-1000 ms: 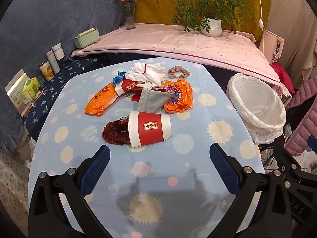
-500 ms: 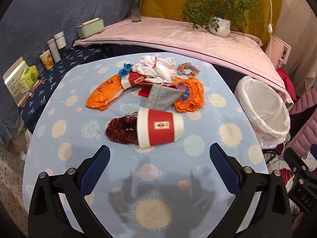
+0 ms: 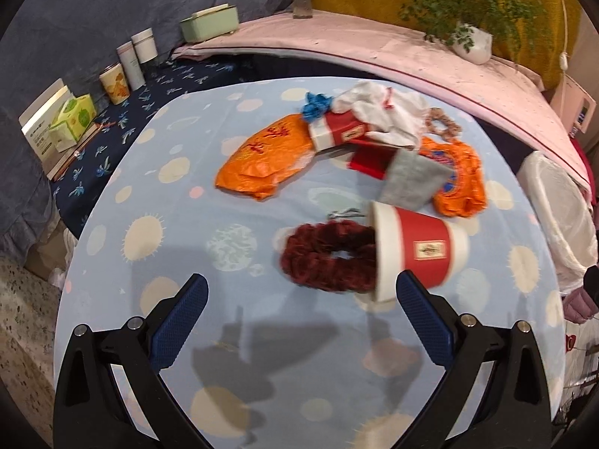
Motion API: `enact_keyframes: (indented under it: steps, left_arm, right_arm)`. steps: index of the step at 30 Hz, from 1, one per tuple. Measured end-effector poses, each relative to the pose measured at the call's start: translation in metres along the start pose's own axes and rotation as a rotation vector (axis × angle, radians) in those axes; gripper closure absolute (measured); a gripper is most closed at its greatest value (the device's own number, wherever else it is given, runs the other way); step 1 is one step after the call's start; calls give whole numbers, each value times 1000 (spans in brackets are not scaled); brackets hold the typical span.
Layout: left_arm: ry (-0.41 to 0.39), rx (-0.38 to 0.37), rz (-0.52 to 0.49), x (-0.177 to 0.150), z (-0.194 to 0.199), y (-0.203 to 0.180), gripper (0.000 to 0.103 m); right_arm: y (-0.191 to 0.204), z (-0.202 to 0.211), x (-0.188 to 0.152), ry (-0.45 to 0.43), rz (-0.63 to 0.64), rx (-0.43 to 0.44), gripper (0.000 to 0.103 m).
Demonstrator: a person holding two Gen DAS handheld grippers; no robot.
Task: Collect trash
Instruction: 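Grasp the dark red scrunchie with the left tool while the right tool grasps the red-and-white cup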
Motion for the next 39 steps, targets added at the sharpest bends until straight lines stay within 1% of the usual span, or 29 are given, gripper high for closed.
enact_keyframes:
  steps: [3, 5, 6, 10, 12, 14, 15, 16, 17, 18, 19, 20, 21, 22, 24, 27, 31, 34, 37, 39]
  left_arm:
    - [19, -1, 4, 1, -16, 15, 7]
    - [27, -18, 13, 2, -25, 25, 7]
    - [33, -32, 19, 3, -29, 29, 7]
    - [67, -127, 45, 7, -53, 37, 7]
    - [78, -163, 44, 10, -63, 36, 8]
    - [93, -185, 28, 12, -73, 30, 13]
    - [100, -194, 17, 13, -78, 27, 20]
    - [113, -204, 3, 14, -83, 23, 30]
    - [121, -221, -5, 14, -87, 21, 35]
    - [113, -221, -11, 16, -87, 19, 38]
    - [101, -235, -17, 17, -86, 18, 52]
    - [102, -262, -24, 17, -85, 17, 60]
    - [106, -290, -31, 18, -85, 15, 71]
    - [106, -296, -32, 18, -84, 16, 76]
    - [98, -307, -26, 18, -80, 19, 80]
    - [84, -308, -2, 19, -73, 29, 82]
    - [65, -281, 20, 19, -66, 45, 83]
    - [61, -272, 35, 20, -63, 54, 83]
    - [60, -254, 34, 21, -61, 57, 83]
    - [58, -244, 34, 20, -60, 58, 83]
  right_arm:
    - [29, -12, -1, 15, 41, 52, 7]
    - [50, -21, -3, 29, 67, 84, 7]
    - [60, -26, -4, 40, 80, 102, 7]
    - [98, -47, -10, 67, 120, 148, 7]
    - [110, -54, -14, 70, 133, 146, 7]
    - [116, -61, -17, 85, 132, 144, 7]
    - [117, -64, -18, 94, 126, 142, 7]
    - [118, -68, -19, 103, 118, 140, 7]
    - [118, -71, -19, 113, 109, 140, 7]
    - [117, -73, -19, 122, 101, 141, 7]
    - [117, -75, -19, 129, 91, 142, 7]
    - [115, -76, -20, 137, 81, 146, 7]
    - [116, -78, -20, 141, 71, 151, 7]
    - [115, -79, -20, 147, 62, 156, 7]
    - [118, -82, -21, 154, 50, 159, 7]
    - [125, -85, -24, 168, 48, 170, 7]
    - [140, -90, -29, 159, 82, 150, 7]
    - [149, -95, -29, 157, 87, 153, 7]
    - [156, -100, -28, 180, 82, 141, 7]
    - [159, -96, -27, 191, 81, 147, 7]
Point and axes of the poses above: each gripper's, at about its wrist camera, not at the fingertips, and z roughly against the way its jaws point, y to its left, x to its top, the point moved 1 cm from there along -z, roughly the way its jaws point, and after that the axes turned 8 degrees about -z, right-handed, at the moved point
